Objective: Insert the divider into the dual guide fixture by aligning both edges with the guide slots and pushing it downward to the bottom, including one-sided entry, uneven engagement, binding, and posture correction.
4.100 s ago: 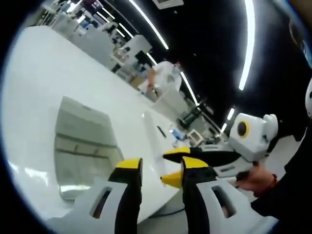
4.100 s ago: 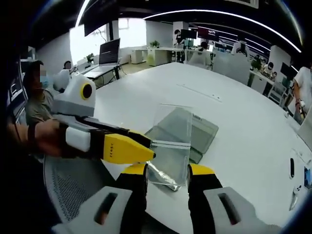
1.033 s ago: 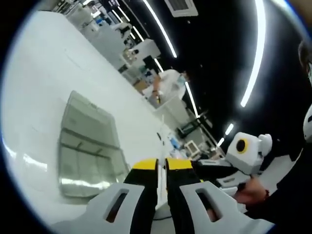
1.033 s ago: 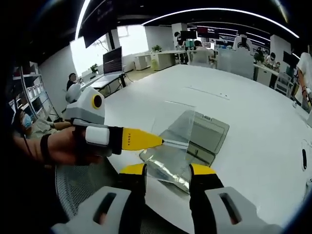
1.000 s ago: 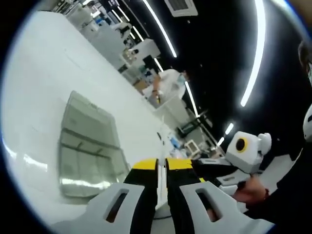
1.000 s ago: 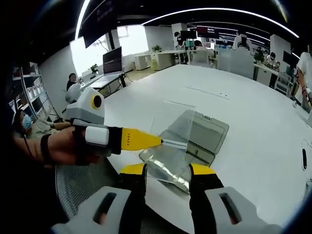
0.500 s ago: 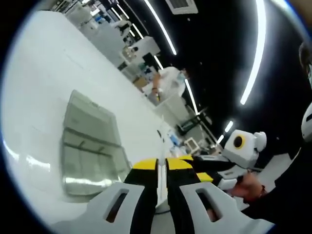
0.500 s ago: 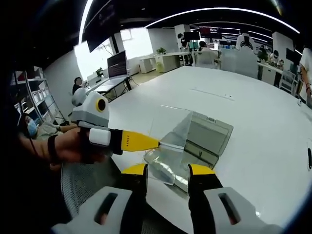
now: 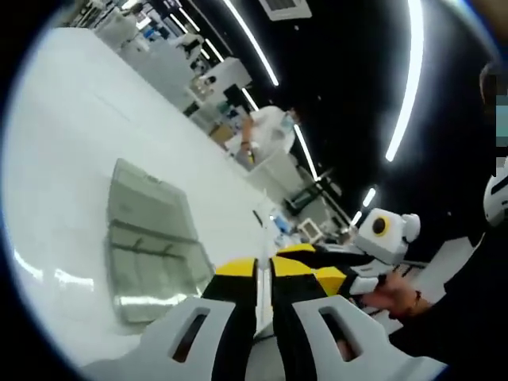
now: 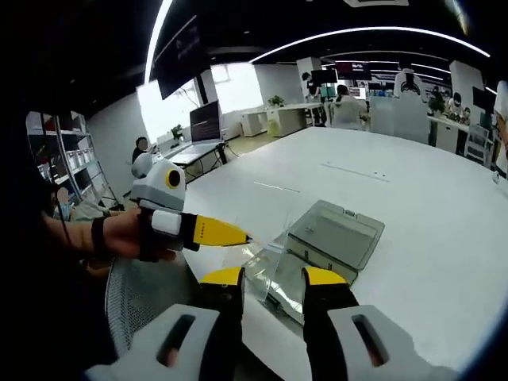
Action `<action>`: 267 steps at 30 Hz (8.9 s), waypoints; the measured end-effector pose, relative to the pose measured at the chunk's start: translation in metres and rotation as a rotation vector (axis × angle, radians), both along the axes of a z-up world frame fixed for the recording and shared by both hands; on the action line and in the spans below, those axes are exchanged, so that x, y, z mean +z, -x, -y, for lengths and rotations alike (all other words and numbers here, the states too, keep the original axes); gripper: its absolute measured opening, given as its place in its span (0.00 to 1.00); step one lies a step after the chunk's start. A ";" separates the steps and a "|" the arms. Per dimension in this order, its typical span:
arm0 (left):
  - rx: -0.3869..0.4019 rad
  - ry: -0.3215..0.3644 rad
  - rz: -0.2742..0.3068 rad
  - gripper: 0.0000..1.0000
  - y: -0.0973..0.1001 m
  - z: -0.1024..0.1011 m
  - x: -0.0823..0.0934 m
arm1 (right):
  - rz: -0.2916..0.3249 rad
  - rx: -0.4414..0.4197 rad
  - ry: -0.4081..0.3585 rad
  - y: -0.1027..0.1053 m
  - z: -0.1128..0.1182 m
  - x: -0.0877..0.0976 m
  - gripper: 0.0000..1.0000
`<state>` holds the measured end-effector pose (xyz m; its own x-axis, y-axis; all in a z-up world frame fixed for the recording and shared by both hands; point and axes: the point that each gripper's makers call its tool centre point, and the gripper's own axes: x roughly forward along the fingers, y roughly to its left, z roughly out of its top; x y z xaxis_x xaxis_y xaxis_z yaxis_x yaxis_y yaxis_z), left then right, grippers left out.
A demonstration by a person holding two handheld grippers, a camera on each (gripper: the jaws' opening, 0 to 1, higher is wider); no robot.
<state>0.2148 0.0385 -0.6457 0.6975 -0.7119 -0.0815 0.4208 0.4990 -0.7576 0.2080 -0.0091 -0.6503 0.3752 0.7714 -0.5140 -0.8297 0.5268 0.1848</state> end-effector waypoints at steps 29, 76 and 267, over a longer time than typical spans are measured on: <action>-0.058 0.018 0.055 0.03 0.011 -0.004 0.014 | -0.021 0.078 -0.158 0.003 -0.005 0.015 0.24; -0.277 0.161 0.125 0.03 0.041 0.016 0.046 | -0.309 0.214 -0.450 0.039 -0.024 0.040 0.06; -0.162 -0.400 0.427 0.75 0.026 -0.019 0.011 | -0.484 -0.221 -0.156 -0.013 -0.012 -0.002 0.00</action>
<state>0.1886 0.0571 -0.6343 0.6131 -0.7835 -0.1010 0.7406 0.6146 -0.2717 0.2212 0.0031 -0.6523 0.2859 0.7817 -0.5542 -0.5037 0.6146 0.6071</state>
